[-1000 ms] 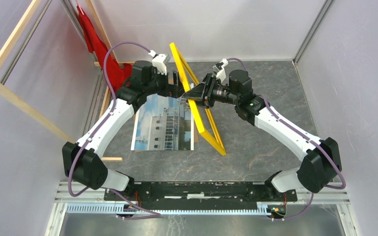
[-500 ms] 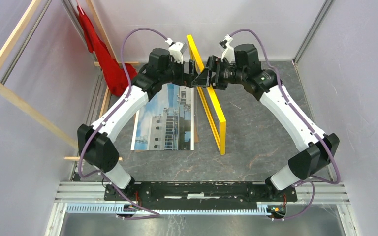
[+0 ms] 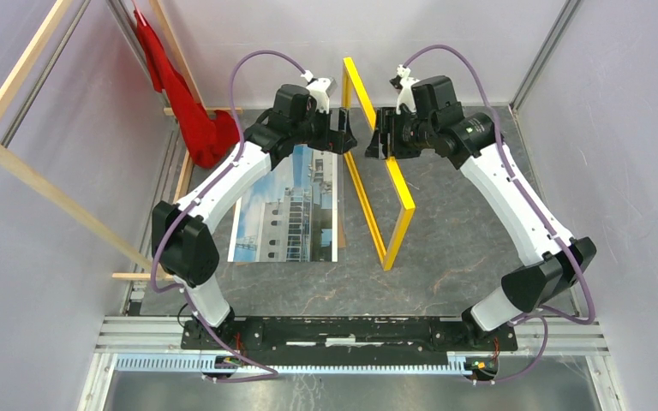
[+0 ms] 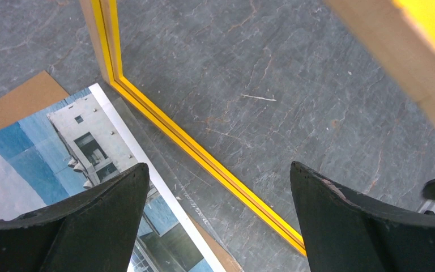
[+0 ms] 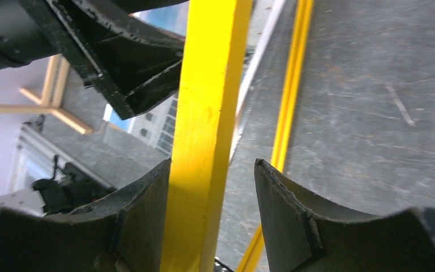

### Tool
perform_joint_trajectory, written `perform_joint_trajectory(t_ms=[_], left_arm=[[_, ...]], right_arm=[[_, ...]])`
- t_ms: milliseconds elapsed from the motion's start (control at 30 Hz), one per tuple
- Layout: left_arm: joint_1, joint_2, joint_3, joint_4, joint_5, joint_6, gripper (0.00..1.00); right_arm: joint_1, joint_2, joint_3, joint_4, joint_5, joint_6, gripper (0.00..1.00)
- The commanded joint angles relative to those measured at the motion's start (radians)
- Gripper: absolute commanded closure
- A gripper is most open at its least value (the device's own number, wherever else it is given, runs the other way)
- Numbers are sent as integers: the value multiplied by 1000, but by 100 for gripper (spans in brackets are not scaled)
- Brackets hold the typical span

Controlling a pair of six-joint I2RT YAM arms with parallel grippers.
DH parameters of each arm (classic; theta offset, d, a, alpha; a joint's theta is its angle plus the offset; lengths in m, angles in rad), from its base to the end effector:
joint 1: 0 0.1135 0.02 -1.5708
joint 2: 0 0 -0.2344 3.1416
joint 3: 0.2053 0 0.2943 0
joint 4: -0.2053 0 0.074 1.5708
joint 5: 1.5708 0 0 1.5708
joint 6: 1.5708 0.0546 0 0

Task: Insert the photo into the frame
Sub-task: Turn over the photo frame at the center of the board.

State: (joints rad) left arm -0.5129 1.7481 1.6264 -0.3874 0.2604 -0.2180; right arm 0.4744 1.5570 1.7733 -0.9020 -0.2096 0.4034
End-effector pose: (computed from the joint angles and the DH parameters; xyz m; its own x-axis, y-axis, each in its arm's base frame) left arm 0.3985 -0.2406 0.3070 -0.5595 0.0753 -0.8254 0.5624 0.7660 -0.3114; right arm 0.3363 0.1855 0.3876 -0.7497 0.0467 -0.6601 -0.3216 0.8461 0.4250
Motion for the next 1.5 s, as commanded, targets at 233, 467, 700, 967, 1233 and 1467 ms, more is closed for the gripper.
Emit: perform_joint_trajectory(t_ms=[233, 467, 700, 967, 1233, 1467], left_arm=[[-6, -2, -77, -82, 22, 156, 0], [-6, 14, -238, -46, -40, 273, 0], [-21, -7, -328, 17, -65, 278, 0], [-123, -5, -379, 94, -217, 355, 0], [-196, 104, -339, 128, -460, 474, 0], [-194, 90, -322, 114, -477, 479, 0]], right_arm=[[-36, -138, -130, -54, 379, -111, 55], [-45, -206, -263, -63, 584, -116, 79], [-45, -261, -420, -39, 693, -125, 83], [-48, -222, -538, -61, 756, -125, 86], [-52, -223, -593, -48, 835, -141, 89], [-78, -158, -667, 1, 911, -138, 89]])
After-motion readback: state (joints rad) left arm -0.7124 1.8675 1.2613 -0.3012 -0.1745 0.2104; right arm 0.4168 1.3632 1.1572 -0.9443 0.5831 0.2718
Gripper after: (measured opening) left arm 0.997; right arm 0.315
